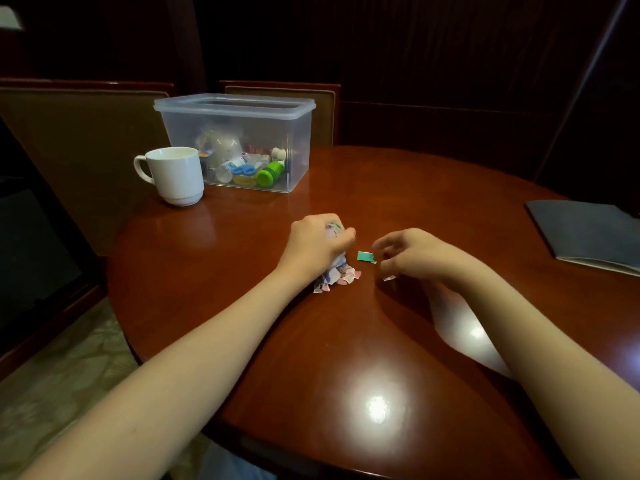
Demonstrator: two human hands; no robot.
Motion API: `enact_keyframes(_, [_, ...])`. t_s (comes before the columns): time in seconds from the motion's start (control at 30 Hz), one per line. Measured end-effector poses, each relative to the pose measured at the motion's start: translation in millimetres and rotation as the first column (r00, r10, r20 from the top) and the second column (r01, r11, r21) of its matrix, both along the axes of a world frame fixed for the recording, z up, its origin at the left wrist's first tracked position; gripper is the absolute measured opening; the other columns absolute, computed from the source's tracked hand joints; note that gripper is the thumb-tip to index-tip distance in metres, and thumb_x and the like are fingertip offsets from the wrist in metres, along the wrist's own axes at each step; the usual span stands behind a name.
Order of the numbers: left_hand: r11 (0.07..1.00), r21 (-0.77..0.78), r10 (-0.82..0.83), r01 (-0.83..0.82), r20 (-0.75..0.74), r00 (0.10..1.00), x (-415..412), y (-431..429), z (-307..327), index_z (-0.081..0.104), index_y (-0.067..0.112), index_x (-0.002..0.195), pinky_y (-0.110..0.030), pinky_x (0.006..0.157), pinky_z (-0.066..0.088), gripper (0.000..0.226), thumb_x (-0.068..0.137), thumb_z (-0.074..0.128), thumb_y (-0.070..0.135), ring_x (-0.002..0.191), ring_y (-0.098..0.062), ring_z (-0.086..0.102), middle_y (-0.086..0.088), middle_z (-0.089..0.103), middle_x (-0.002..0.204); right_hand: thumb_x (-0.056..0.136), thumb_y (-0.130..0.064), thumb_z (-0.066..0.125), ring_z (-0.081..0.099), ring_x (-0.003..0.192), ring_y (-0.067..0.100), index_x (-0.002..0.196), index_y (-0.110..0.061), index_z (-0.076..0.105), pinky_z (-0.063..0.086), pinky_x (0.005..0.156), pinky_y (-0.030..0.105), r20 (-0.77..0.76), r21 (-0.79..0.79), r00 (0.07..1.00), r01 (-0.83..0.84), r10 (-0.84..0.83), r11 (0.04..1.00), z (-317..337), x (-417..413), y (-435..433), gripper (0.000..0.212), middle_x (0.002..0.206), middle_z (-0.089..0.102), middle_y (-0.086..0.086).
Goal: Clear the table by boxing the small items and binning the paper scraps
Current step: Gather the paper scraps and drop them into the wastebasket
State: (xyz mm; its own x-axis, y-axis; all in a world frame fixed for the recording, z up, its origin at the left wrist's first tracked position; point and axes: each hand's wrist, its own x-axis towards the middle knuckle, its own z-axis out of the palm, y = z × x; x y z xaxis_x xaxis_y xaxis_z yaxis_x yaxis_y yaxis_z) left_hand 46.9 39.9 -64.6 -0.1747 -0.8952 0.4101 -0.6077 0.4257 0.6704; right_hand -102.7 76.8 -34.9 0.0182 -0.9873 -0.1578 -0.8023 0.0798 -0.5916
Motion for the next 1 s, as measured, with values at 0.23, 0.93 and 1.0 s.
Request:
enact_keyframes(0.23, [0.963, 0.264, 0.183, -0.060, -0.469, 0.864, 9, -16, 2, 0.049, 0.007, 0.065, -0.021, 0.045, 0.043, 0.041, 0.085, 0.063, 0.041, 0.052, -0.019, 0.055, -0.005, 0.055, 0.059, 0.079, -0.043, 0.069, 0.041, 0.131, 0.022, 0.143, -0.016, 0.034, 0.039, 0.105, 0.034, -0.140, -0.017, 0.984, -0.111, 0.108, 0.994, -7, 13, 2, 0.078, 0.147, 0.039, 0.004])
enact_keyframes(0.93, [0.736, 0.480, 0.459, 0.477, -0.872, 0.169, 26, -24, 4, 0.050, 0.017, 0.080, -0.009, 0.030, 0.024, 0.019, 0.097, 0.050, 0.026, 0.023, -0.005, 0.025, 0.006, 0.032, 0.032, 0.086, -0.046, 0.059, 0.044, 0.122, 0.025, 0.126, -0.011, 0.055, 0.035, 0.096, 0.030, -0.261, -0.192, 0.950, -0.224, 0.170, 0.956, -20, 72, 5, 0.053, 0.132, 0.052, 0.010])
enact_keyframes(1.0, [0.723, 0.494, 0.469, 0.483, -0.864, 0.183, 30, -27, 4, 0.048, 0.018, 0.076, -0.009, 0.029, 0.023, 0.026, 0.097, 0.047, 0.033, 0.023, -0.005, 0.024, 0.006, 0.031, 0.032, 0.085, -0.031, 0.065, 0.052, 0.112, 0.023, 0.120, -0.011, 0.062, 0.039, 0.088, 0.028, -0.197, -0.178, 0.959, -0.238, 0.202, 0.955, -12, 75, 4, 0.040, 0.122, 0.060, 0.009])
